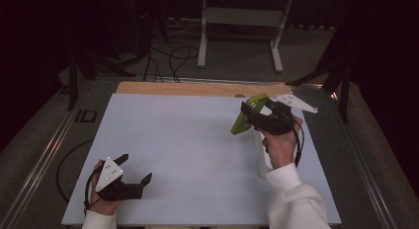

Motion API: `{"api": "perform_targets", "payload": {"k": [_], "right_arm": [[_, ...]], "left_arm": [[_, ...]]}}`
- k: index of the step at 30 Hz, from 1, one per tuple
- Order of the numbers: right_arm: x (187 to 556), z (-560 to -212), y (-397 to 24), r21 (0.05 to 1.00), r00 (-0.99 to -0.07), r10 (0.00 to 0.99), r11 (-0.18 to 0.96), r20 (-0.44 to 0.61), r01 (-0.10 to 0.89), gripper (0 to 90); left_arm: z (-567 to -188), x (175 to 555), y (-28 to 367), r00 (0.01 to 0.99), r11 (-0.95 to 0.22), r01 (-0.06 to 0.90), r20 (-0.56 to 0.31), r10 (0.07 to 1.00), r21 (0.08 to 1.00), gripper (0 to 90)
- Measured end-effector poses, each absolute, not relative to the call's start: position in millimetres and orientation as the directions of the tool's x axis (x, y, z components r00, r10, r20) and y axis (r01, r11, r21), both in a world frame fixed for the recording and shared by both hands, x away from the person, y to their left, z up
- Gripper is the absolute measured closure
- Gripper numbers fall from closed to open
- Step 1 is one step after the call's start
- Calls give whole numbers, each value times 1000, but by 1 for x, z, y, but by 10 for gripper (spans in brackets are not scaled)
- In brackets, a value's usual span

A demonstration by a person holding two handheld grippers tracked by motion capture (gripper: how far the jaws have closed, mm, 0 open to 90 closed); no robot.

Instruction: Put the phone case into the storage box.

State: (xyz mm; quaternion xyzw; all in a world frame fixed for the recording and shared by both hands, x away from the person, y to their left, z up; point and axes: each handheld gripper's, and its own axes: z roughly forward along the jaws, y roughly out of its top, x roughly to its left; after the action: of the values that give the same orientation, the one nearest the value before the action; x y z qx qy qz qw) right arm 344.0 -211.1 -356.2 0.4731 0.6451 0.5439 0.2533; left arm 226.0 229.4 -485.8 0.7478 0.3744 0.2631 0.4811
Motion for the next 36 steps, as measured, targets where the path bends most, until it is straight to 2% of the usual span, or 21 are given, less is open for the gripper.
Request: {"api": "perform_targets", "payload": {"k": [36], "right_arm": [[366, -353, -230, 943, -341, 928, -29, 149, 332, 159]], "left_arm": [[-487, 226, 229, 581, -256, 312, 29, 813, 915, 0]]}}
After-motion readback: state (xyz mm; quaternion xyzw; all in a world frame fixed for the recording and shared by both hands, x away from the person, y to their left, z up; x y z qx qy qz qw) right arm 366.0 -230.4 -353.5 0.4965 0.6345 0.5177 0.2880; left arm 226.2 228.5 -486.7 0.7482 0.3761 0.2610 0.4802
